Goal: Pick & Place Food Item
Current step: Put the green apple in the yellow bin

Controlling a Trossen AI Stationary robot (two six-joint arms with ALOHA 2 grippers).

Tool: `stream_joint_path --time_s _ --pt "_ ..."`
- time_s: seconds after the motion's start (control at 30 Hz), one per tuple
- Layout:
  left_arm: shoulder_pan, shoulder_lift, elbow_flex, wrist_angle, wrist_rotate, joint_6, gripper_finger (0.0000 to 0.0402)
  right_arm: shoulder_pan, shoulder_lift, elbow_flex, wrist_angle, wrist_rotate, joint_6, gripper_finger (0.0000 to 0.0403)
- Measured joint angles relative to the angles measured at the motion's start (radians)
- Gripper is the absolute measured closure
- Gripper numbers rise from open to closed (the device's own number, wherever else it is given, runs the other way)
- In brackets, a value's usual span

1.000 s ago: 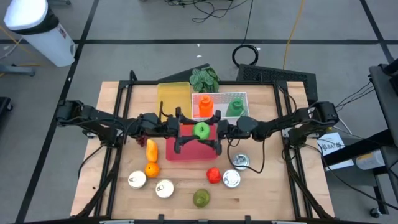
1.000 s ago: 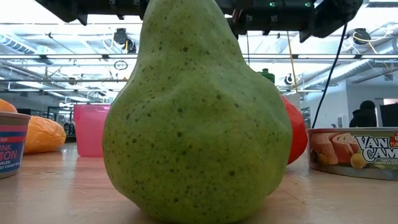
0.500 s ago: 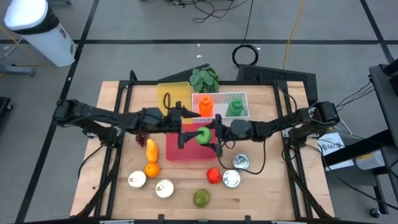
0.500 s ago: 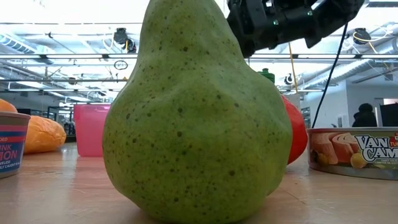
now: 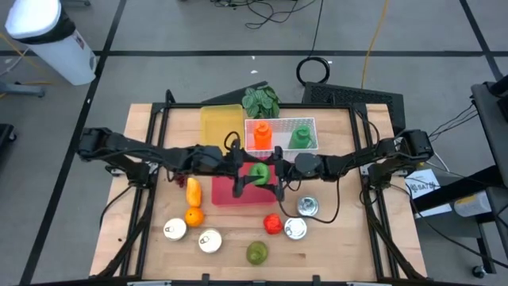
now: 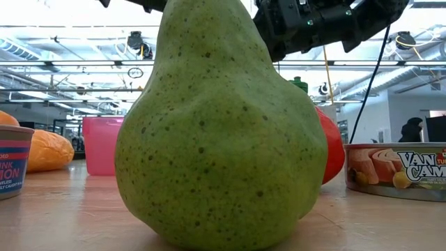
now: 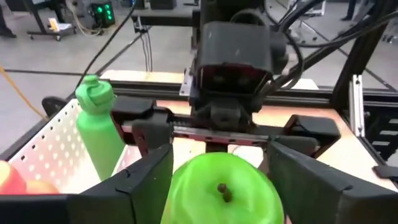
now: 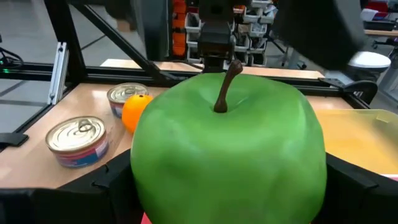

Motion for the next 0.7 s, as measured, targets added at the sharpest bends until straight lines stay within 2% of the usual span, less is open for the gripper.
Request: stream_joint_path --time_s 0.43,0.7 --pt "-0.005 -0.001 0.000 -0.060 0.006 -0.008 0.0218 0.000 0.000 0.000 -0.001 0.002 0.000 0.0086" --pt "-0.005 -0.001 0.000 -0.070 0.007 -0.009 0.0290 0.000 0.000 0.000 0.000 0.002 0.000 0.0087"
